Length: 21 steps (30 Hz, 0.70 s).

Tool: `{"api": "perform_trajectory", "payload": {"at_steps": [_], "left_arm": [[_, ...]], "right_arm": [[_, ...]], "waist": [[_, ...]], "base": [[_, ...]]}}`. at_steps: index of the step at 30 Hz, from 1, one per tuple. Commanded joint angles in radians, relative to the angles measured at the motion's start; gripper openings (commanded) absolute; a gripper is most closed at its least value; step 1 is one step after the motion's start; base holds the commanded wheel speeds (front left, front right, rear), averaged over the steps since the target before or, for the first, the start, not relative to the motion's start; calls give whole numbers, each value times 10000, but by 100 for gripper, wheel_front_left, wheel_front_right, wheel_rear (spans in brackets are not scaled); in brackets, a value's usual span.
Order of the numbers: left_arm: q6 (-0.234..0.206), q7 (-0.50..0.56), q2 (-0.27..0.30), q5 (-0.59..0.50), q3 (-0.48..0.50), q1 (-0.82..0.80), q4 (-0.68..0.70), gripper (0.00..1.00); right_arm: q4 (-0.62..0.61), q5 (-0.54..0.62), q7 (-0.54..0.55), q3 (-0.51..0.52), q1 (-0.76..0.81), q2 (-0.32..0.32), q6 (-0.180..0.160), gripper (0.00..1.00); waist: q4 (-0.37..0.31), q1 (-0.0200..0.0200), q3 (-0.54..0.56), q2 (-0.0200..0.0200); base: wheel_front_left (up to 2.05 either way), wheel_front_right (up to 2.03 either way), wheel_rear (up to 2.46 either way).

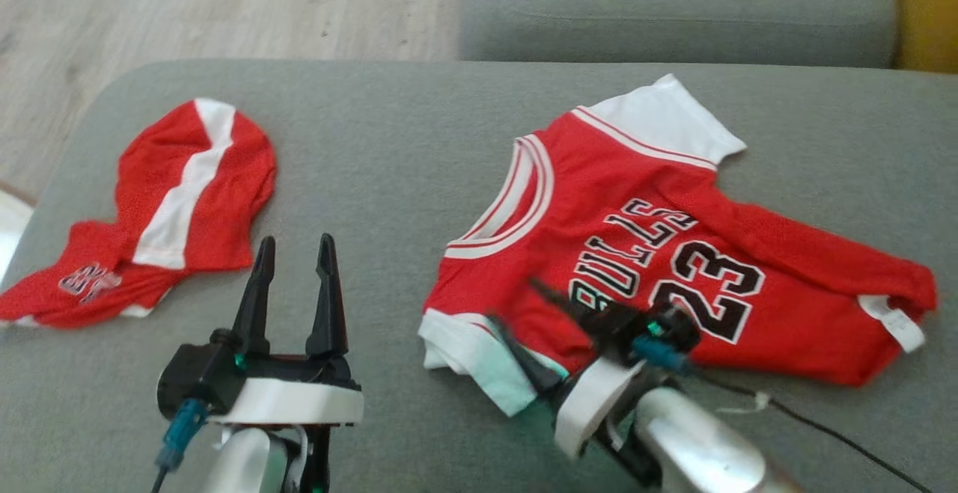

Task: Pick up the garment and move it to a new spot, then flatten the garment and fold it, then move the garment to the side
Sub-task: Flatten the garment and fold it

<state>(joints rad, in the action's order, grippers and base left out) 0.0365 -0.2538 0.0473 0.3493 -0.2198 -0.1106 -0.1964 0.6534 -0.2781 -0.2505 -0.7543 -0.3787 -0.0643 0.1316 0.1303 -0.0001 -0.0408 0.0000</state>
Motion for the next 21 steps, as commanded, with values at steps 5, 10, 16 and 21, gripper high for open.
{"api": "perform_trajectory", "payload": {"at_steps": [5, 10, 16, 21], "left_arm": [[55, -80, 29, -160, 390, -50, 447, 100], [46, -80, 29, -160, 401, -10, 532, 100], [48, -80, 29, -146, 299, 56, 581, 100], [45, -80, 29, -135, 202, 55, 619, 100]], "right_arm": [[-973, 662, -108, 1964, 3, -44, -9, 100], [-1881, 1646, -110, 4510, 914, -9, -9, 100], [-2764, 2376, -111, 6440, 2004, 114, -9, 100], [-3145, 2320, -111, 6696, 2380, 136, -9, 100]], "waist": [[-706, 1, 152, 0], [-1112, 1, 204, 0], [-1425, 1, 226, 0], [-1522, 1, 171, 0]], "base": [[0, 0, 0], [0, 0, 0], [0, 0, 0], [0, 0, 0]]}}
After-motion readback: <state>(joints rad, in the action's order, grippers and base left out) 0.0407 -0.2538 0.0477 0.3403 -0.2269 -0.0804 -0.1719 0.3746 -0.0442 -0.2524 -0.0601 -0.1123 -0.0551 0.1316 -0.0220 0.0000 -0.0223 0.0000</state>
